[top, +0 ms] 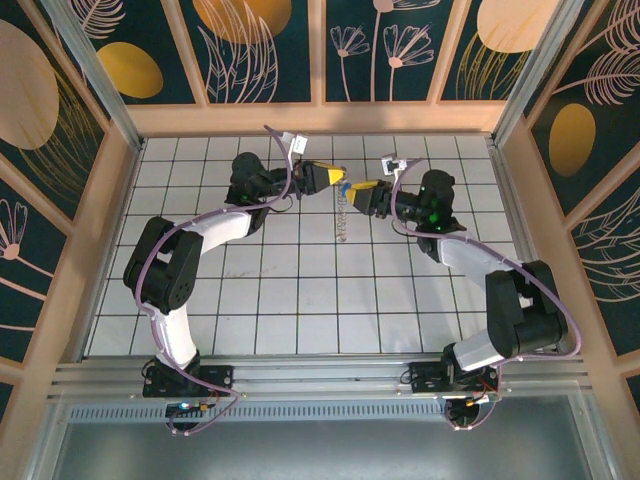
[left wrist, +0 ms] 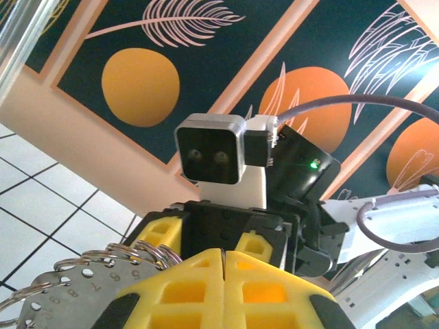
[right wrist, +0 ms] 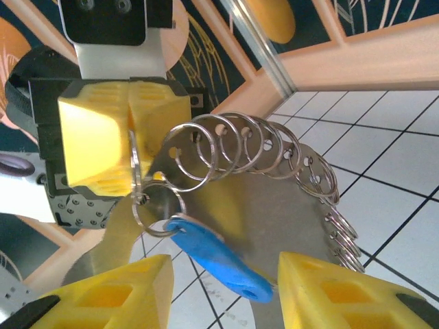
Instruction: Put the keys on the keyring
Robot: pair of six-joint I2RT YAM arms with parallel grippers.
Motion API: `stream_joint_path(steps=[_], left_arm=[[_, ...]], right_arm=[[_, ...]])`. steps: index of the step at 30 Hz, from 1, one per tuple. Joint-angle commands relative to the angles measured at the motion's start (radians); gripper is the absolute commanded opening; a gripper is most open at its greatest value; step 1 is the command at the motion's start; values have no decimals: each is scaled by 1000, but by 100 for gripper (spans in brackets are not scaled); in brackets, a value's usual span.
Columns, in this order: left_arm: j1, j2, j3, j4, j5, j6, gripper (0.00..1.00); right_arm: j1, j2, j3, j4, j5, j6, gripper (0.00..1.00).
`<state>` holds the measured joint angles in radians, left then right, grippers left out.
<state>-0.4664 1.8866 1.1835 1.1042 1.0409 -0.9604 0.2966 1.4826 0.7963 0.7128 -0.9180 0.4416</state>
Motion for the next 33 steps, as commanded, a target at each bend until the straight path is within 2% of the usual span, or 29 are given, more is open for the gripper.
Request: stream_joint_path(steps=[1,6,9,19,33], left_arm=[[-8,-16,27,72,27,-18,0],[-12,-12,31,72,25,-20,0],[-12,-13,32,76,28,-20,0],[-15,-17,31,77,23,-21,0],[-20,-28,18,73,8,-5,0]], right_arm=[[8,18,39,70,-72,-32,44],[7,21,47,82,-97,-30,41],[7,20,44,83,-116,-29,36],[8,12,23,97,-156,-17,0],[56,53,94,9,-145,-58,0]])
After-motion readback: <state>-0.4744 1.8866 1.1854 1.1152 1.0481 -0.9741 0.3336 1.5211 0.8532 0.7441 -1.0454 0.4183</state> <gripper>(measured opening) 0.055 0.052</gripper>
